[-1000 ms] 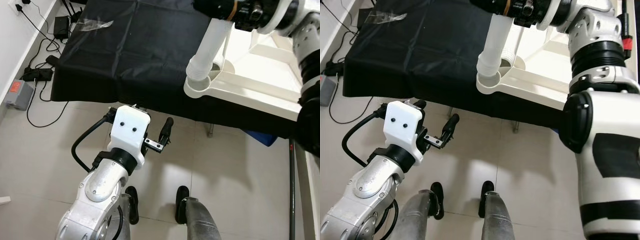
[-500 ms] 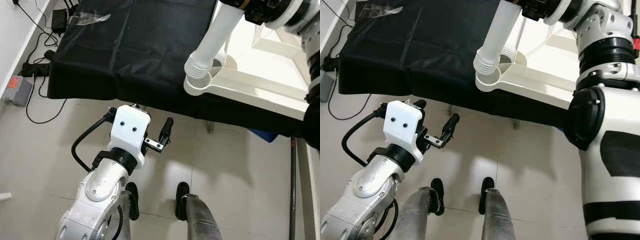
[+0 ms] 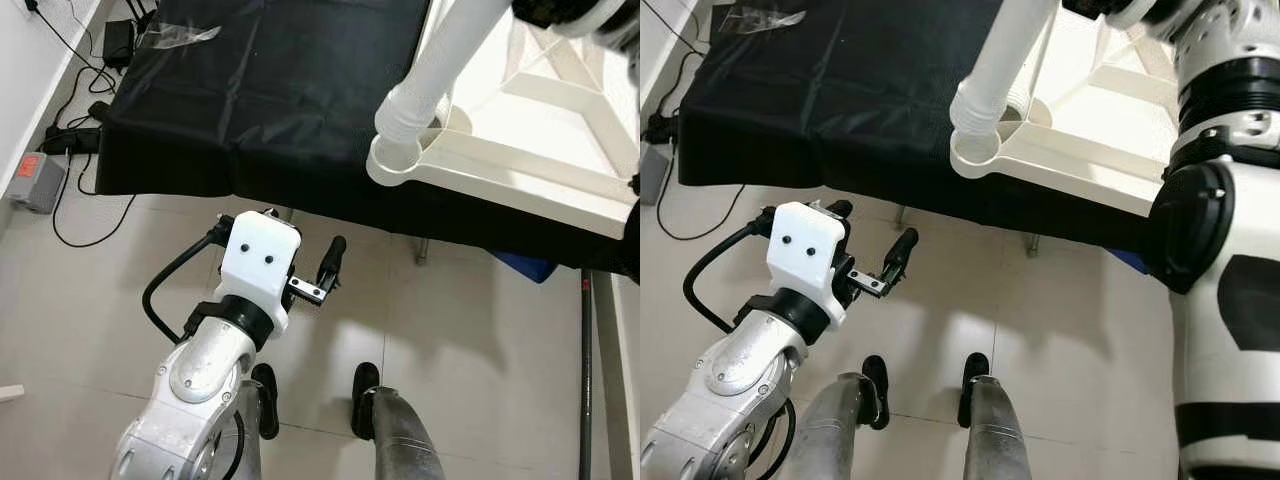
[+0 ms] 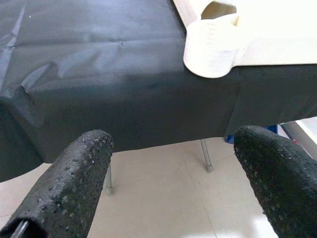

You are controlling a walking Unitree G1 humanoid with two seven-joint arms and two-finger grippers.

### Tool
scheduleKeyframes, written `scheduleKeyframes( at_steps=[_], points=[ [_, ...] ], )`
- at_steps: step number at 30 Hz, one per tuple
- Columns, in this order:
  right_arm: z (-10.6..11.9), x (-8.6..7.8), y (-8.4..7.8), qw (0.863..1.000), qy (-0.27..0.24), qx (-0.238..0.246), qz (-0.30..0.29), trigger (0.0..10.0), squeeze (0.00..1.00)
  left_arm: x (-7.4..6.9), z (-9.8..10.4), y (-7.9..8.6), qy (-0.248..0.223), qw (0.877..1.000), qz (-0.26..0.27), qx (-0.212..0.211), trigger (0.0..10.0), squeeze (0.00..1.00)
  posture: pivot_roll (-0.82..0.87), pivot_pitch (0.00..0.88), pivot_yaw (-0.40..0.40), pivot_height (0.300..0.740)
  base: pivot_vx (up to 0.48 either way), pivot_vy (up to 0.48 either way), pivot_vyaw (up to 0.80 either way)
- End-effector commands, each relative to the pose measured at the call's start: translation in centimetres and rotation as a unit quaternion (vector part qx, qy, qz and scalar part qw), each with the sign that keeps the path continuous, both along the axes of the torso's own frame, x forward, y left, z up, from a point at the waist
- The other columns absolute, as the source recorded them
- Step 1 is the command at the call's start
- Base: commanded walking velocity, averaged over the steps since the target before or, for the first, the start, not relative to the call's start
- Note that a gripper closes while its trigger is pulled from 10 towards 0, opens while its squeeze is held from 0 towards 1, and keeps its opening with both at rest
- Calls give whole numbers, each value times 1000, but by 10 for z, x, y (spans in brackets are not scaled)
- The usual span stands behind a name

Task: Building children table

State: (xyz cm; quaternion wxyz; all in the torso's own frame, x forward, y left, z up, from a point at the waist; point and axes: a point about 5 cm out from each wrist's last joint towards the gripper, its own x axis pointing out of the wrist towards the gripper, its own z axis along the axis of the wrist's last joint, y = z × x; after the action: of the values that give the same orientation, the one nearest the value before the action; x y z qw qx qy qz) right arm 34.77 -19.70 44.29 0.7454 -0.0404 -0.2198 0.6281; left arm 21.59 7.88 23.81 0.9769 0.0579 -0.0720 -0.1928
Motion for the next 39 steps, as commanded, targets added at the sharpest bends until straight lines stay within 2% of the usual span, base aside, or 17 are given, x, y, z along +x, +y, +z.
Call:
scheduleKeyframes(
  at_steps=[1, 4, 10, 13, 28, 39],
  points=[
    [-2, -2, -3, 1000, -3, -16, 2, 10000, 0, -2, -5, -3, 12, 1000, -12, 2, 10000, 0, 166, 437, -48, 740, 0, 0, 0],
    [-4, -1, -3, 1000, 0, -19, 1, 10000, 0, -2, -5, -3, 12, 1000, -12, 2, 10000, 0, 166, 437, -48, 740, 0, 0, 0],
    [-31, 10, 1, 997, 34, -65, -15, 10000, 0, -3, -5, -1, 10, 1000, -12, 3, 10000, 0, 171, 438, -43, 740, 0, 0, 0],
    [-33, 11, 1, 997, 34, -72, -18, 10000, 0, -3, -5, -1, 11, 1000, -12, 3, 10000, 0, 179, 439, -46, 740, 0, 0, 0],
    [-26, 10, -1, 993, -2, -100, -57, 10000, 0, -4, -5, -1, 12, 1000, -13, 4, 10000, 0, 174, 440, -46, 740, 0, 0, 0],
    [-23, 10, 1, 993, -17, -98, -70, 10000, 0, -4, -5, -2, 8, 1000, -16, 11, 10000, 0, 174, 441, -44, 740, 0, 0, 0]
  ],
)
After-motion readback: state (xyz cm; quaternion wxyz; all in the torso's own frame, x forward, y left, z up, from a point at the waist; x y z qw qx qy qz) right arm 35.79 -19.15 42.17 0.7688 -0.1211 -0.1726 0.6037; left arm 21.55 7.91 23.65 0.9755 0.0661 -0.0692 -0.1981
